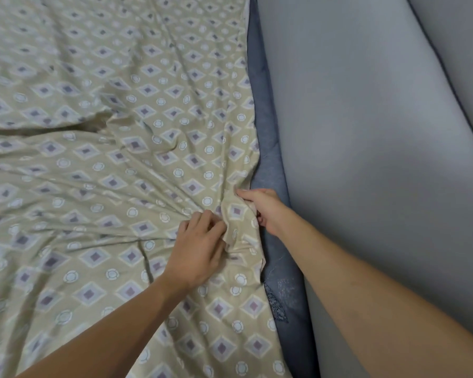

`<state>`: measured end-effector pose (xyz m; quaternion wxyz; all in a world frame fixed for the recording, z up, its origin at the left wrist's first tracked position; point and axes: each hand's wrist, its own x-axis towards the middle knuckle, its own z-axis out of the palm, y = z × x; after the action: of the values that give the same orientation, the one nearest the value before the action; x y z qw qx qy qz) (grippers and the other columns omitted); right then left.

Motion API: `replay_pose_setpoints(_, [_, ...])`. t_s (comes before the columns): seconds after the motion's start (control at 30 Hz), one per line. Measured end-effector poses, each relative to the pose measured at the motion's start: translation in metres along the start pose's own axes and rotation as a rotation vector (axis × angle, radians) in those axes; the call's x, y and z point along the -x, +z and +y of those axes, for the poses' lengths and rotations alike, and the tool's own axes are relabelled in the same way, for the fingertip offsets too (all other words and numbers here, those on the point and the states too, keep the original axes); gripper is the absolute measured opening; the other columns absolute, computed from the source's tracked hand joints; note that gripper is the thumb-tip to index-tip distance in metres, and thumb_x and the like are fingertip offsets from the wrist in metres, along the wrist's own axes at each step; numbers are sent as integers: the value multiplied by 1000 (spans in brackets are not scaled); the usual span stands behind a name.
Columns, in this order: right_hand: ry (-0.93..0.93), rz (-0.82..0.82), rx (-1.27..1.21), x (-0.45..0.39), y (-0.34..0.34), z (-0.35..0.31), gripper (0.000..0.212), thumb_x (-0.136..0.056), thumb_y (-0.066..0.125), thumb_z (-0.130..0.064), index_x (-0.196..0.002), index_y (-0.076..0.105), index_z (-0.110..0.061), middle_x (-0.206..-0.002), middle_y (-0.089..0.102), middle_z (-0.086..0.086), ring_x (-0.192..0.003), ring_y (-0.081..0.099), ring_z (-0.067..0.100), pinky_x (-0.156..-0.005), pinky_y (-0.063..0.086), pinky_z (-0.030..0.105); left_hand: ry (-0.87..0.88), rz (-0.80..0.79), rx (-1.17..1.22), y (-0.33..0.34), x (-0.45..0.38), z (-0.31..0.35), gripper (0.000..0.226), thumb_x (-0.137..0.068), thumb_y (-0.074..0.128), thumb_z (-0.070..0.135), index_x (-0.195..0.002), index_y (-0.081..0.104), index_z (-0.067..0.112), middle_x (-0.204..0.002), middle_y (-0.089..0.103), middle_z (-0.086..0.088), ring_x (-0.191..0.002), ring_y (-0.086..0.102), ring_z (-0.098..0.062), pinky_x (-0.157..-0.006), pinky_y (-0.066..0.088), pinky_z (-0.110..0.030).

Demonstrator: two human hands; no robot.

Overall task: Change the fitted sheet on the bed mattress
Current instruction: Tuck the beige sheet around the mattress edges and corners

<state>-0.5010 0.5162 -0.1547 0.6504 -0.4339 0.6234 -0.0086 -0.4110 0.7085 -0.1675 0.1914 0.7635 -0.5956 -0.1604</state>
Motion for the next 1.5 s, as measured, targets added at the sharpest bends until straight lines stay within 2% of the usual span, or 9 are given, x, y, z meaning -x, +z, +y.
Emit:
replay_pose_setpoints(0.17, [-397, 450, 621, -4, -18, -7, 20, -78, 64, -3, -74, 51, -18, -84, 60, 4, -77, 58, 29, -64, 46, 33, -31, -8, 109, 3, 3, -13, 4, -103, 53, 23, -104, 49, 22, -97, 44, 10, -82, 43, -14, -70, 37, -33])
replay_pose_setpoints(0.27, [-569, 519, 973, 5, -18, -1, 38, -79, 79, -9, -100, 47, -14, -110, 47, 6, -91, 53, 28, -71, 49, 38, -56, -37, 146, 2, -1, -16, 9, -104, 47, 32, -99, 42, 26, -90, 50, 10, -78, 47, -15, -66, 40, -35])
replay_pose_setpoints(0.53, [-525, 265, 621, -14, -15, -30, 47, -86, 58, -1, -129, 61, -22, -126, 35, 4, -92, 54, 17, -97, 49, 30, -261, -281, -4, 26, -7, -27, 64, -85, 72, 51, -137, 39, 35, -127, 38, 8, -119, 43, -17, -82, 53, -35])
replay_pose_setpoints(0.73, [-889, 302, 1670, -7, -26, -39, 25, -75, 78, 8, -78, 61, -10, -129, 53, 13, -52, 43, 20, -50, 32, 31, -213, -268, 68, 31, -18, -20, 44, -95, 59, 24, -139, 53, 25, -125, 60, 4, -115, 60, -24, -80, 51, -38])
replay_pose_setpoints(0.97, [-446, 279, 2225, -10, -22, -20, 18, -96, 55, -21, -109, 68, -21, -104, 58, 1, -100, 57, 24, -84, 52, 35, -78, -258, 165, 26, -26, 2, 37, -93, 54, 23, -130, 55, 23, -113, 61, 5, -103, 61, -21, -74, 51, -37])
replay_pose_setpoints(1.07, [-497, 411, 2399, -11, -18, -15, 40, -100, 46, -42, -124, 66, -17, -135, 53, 18, -130, 37, 39, -107, 36, 49, -56, -216, 128, 28, -23, -1, 11, -94, 54, 27, -104, 53, 22, -100, 57, 7, -96, 58, -21, -67, 43, -34])
replay_pose_setpoints(1.23, [-578, 426, 2459, -12, -18, -15, 46, -102, 48, -50, -130, 67, -18, -166, 26, 29, -157, -3, 52, -125, 2, 65, 2, -160, 139, 41, -11, -8, 20, -88, 62, 21, -108, 61, 20, -95, 58, 5, -89, 59, -23, -69, 47, -33])
replay_pose_setpoints(1.37, [-494, 298, 2388, -11, -17, -21, 28, -100, 45, -40, -92, 61, -17, -110, 67, 1, -126, 53, 30, -126, 13, 57, 17, -149, 133, 46, -9, -10, 25, -91, 60, 17, -116, 64, 20, -99, 59, 5, -93, 60, -22, -72, 50, -35])
replay_pose_setpoints(1.5, [-506, 248, 2057, -20, -8, -29, 46, -90, 64, -33, -128, 47, -14, -113, 59, 7, -91, 63, 24, -87, 47, 43, 10, -157, 101, 47, -8, -7, 28, -89, 57, 20, -117, 64, 20, -101, 59, 5, -93, 61, -23, -72, 53, -38])
